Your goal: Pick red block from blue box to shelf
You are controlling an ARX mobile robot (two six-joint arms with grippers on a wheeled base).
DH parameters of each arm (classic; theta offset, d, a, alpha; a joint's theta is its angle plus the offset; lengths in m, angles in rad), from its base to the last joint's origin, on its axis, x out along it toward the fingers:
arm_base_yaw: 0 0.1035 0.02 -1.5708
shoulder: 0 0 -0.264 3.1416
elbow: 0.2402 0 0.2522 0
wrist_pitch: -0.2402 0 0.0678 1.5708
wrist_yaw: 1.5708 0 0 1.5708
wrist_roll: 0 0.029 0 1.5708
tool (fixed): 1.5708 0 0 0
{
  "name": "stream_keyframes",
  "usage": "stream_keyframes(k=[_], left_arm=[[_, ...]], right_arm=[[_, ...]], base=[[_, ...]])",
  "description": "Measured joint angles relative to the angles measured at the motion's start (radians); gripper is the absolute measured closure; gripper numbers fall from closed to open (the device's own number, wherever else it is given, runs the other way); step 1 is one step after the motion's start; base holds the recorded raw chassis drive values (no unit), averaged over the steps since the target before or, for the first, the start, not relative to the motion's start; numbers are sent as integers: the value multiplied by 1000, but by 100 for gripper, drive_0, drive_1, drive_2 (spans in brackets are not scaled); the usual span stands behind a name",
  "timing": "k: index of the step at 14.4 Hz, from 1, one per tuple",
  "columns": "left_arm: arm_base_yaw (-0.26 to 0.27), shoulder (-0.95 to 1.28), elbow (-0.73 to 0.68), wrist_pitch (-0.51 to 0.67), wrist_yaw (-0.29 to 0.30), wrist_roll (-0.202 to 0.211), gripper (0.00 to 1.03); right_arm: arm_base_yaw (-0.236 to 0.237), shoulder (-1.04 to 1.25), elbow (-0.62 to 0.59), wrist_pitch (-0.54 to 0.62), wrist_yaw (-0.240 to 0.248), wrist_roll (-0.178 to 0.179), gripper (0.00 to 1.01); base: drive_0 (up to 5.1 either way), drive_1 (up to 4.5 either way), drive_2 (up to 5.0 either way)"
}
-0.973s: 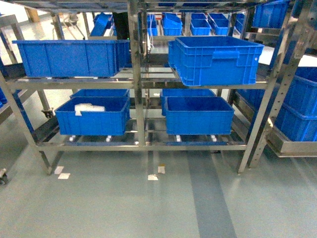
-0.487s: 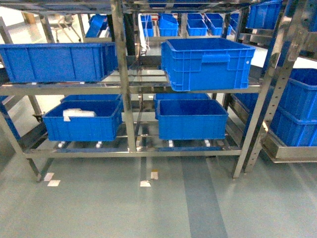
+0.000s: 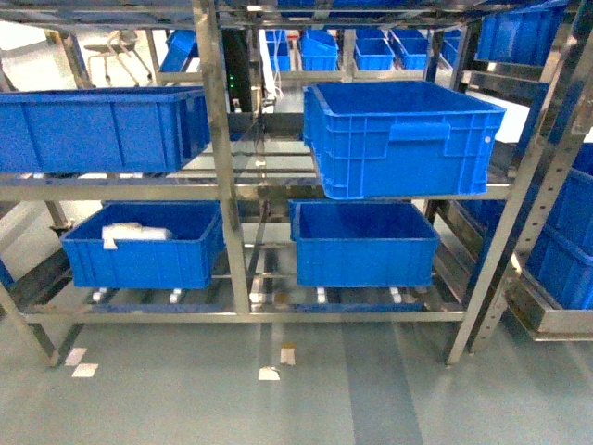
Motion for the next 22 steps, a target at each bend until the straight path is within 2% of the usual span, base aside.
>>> stream_keyframes(k=[7, 13, 22], left_arm=[[0, 0, 0, 0, -1, 0, 5], [1, 0, 0, 2, -1, 0, 5], [1, 0, 0, 2, 0, 0, 5]], right_arm=[[0, 0, 0, 2, 0, 0, 63], [0, 0, 0, 4, 0, 0, 63], [0, 0, 0, 1, 0, 0, 63]], base=[[-3, 402, -408], [-315, 489, -174], [-12, 403, -426]])
